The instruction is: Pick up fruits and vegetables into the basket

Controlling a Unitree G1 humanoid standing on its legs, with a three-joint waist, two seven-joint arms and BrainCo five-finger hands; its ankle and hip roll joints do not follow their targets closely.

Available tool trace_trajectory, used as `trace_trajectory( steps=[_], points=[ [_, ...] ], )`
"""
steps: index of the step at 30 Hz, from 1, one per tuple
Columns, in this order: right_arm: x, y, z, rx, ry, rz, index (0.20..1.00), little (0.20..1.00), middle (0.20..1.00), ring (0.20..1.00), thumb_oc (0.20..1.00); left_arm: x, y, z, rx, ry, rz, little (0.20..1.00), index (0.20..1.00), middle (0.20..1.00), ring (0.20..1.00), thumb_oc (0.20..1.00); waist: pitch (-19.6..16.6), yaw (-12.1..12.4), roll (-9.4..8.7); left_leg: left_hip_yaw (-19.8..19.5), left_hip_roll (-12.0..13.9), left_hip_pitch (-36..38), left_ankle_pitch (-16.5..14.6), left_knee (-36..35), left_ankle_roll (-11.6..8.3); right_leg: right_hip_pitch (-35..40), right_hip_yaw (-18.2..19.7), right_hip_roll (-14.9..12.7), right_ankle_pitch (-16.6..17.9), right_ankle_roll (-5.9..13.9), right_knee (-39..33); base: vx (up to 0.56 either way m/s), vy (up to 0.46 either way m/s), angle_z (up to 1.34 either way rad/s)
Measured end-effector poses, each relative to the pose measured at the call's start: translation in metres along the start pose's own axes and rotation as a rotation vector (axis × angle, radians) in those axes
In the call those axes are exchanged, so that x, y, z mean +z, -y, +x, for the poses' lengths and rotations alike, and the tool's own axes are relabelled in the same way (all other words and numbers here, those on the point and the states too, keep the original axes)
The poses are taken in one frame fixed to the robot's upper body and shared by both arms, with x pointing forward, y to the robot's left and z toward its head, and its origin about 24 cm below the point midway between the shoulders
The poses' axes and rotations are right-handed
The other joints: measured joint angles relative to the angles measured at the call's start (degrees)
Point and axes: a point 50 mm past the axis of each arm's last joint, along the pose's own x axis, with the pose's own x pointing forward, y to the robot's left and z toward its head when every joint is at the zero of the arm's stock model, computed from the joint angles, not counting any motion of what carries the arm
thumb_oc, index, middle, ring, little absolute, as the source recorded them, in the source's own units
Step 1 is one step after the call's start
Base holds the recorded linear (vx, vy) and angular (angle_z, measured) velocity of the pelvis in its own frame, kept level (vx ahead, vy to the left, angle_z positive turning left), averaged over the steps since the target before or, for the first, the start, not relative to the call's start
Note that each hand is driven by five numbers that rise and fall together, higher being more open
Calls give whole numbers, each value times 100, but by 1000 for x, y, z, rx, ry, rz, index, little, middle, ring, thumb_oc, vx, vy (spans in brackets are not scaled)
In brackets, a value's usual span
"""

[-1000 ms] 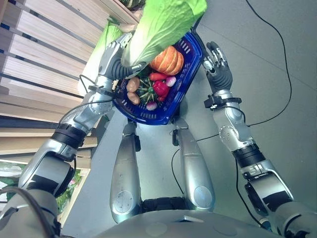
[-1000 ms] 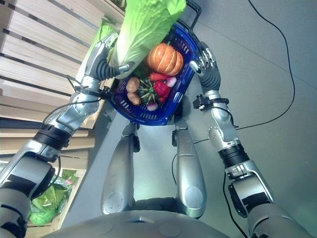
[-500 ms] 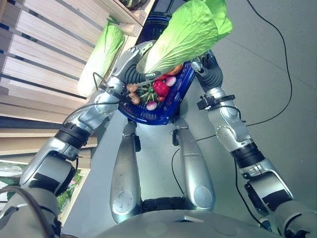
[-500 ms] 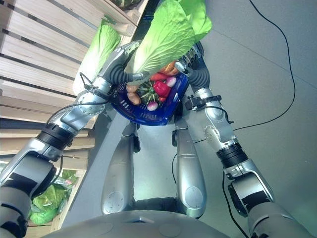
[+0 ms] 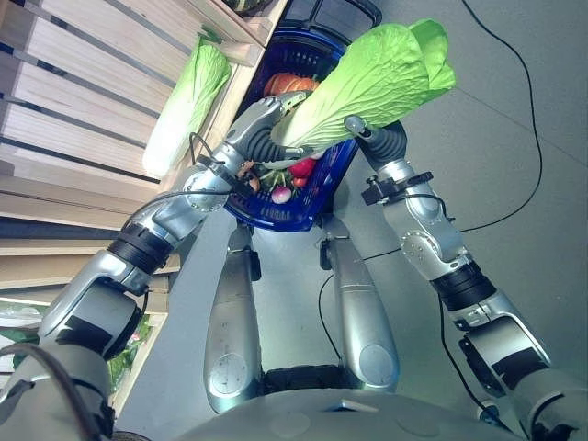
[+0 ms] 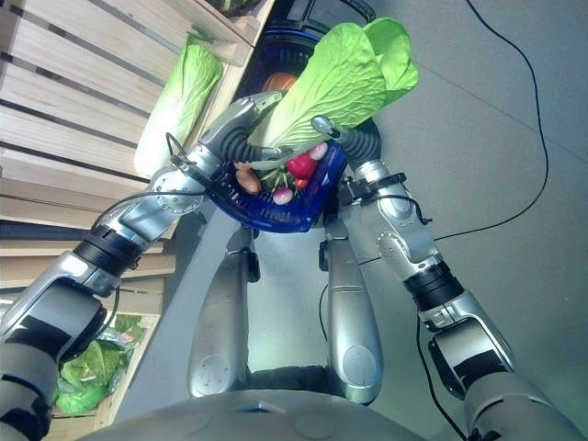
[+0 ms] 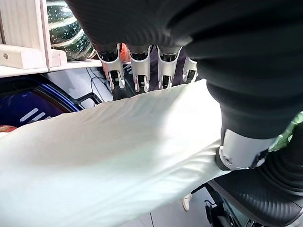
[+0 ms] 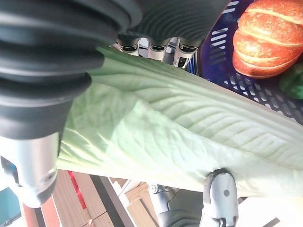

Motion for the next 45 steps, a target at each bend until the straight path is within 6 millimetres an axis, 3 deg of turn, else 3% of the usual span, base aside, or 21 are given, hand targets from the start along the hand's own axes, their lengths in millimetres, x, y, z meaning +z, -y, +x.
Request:
trace_trajectory(
  steps=[9, 10, 11, 22, 23, 25, 26, 35, 40, 45],
  points=[
    [5, 2, 0, 18, 7, 31, 1000, 1000, 1000, 1000, 1000, 2, -1, 4, -29, -1, -3, 200, 200, 200, 200, 200, 1, 7, -2, -3, 1, 0, -2, -8, 0, 1, -6, 0, -15, 22, -1, 0, 0, 0],
    [5, 2, 0, 21, 8, 40, 840, 840, 840, 840, 840, 2, -1, 4, -33, -2, -6, 200, 200, 200, 200, 200, 1, 4, -2, -3, 1, 0, -1, -8, 0, 1, -6, 0, -18, 27, -2, 0, 0, 0],
    [5, 2, 0, 22, 9, 40, 200, 200, 200, 200, 200, 2, -1, 4, -33, -2, -6, 200, 200, 200, 200, 200, 1, 3, -2, -3, 1, 0, -2, -8, 0, 1, -6, 0, -18, 27, -3, 0, 0, 0],
    [9, 6, -1, 8, 44, 53, 200, 200, 200, 200, 200, 7, 0, 5, -36, 20, -7, 200, 200, 200, 200, 200, 1, 5, -2, -3, 0, -2, -1, -16, 1, 0, -6, 0, -19, 27, -21, 0, 0, 0],
    [10, 6, -1, 8, 46, 53, 200, 200, 200, 200, 200, 7, 0, 5, -35, 21, -7, 278, 278, 278, 278, 278, 1, 5, -2, -3, 0, -2, -1, -18, 1, 1, -6, 0, -18, 27, -23, 0, 0, 0],
    [10, 6, -1, 8, 46, 53, 200, 200, 200, 200, 200, 7, 0, 5, -35, 19, -7, 611, 611, 611, 611, 611, 1, 7, -2, -4, 0, -2, 0, -24, 2, 1, -7, -1, -18, 26, -28, 0, 0, 0],
    [10, 6, -1, 8, 46, 53, 200, 200, 200, 200, 200, 7, 0, 5, -33, 18, -7, 1000, 1000, 1000, 1000, 1000, 1, 10, -2, -4, 0, -2, 0, -28, 2, 1, -7, -1, -18, 26, -30, 0, 0, 0],
    [9, -2, 1, 53, 52, 63, 200, 200, 200, 200, 200, 2, 6, 3, 14, -44, -28, 1000, 1000, 1000, 1000, 1000, 1, 32, -2, -13, -1, -1, 1, -39, 1, 2, -14, -1, -17, 26, -35, 0, 0, 0],
    [11, -4, 3, 54, 83, 70, 200, 200, 200, 200, 200, -5, 22, -9, 233, -137, -257, 1000, 1000, 1000, 1000, 1000, 1, 78, -2, -26, -3, 13, 5, -37, -3, 8, -17, 0, 1, -3, -2, 0, 0, 0],
    [16, -9, 9, 61, 118, 91, 200, 200, 200, 200, 200, -5, 18, -13, 370, -133, -321, 1000, 1000, 1000, 1000, 1000, 1, 153, -2, -30, -3, 91, 8, -39, -7, 77, -18, -1, -18, 25, 11, 4, 1, 1]
  ],
)
